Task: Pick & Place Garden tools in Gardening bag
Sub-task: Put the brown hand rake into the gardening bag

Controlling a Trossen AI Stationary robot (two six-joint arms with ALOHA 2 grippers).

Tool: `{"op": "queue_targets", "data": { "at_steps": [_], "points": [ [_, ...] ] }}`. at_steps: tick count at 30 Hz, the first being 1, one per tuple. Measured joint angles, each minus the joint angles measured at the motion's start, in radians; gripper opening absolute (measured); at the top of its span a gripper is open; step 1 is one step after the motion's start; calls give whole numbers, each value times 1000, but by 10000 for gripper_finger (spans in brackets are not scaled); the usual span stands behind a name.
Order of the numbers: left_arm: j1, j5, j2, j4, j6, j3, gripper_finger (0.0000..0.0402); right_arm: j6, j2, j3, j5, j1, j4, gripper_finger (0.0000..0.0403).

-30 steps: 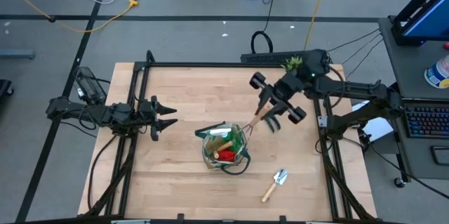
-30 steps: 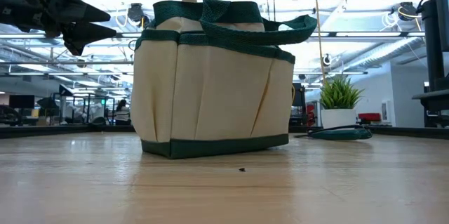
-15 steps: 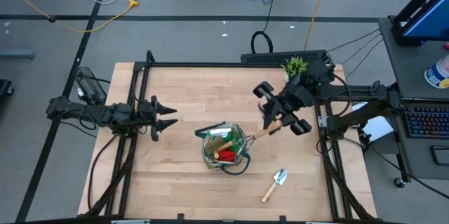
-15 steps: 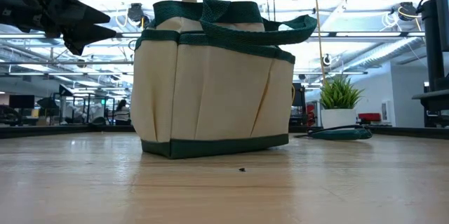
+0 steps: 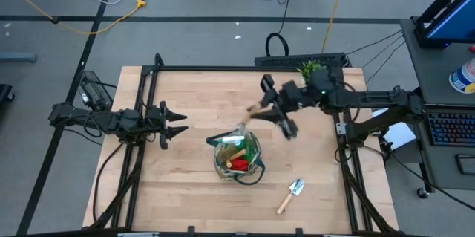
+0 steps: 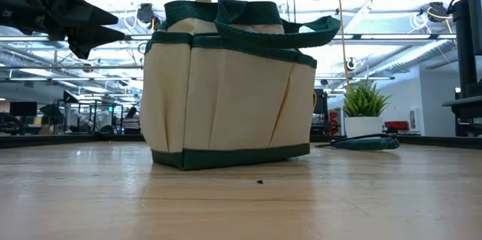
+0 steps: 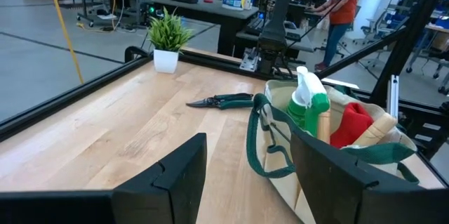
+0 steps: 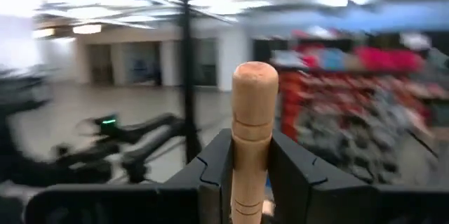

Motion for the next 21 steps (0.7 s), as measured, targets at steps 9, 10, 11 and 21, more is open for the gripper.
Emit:
{"op": "queue_targets", "data": {
  "at_steps": [9,10,11,21],
  "points": [
    [0,0,2,-18,-2,0,212,177,136,-1,102,18,0,60],
    [0,0,2,-21,-3,0,212,197,152,-1,117,22,-3,60],
    [0,0,2,-24,-5,0,212,216,166,-1,125,25,-10,60],
    [0,0,2,-31,-6,0,212,359,296,-1,172,55,-3,60]
  ]
}}
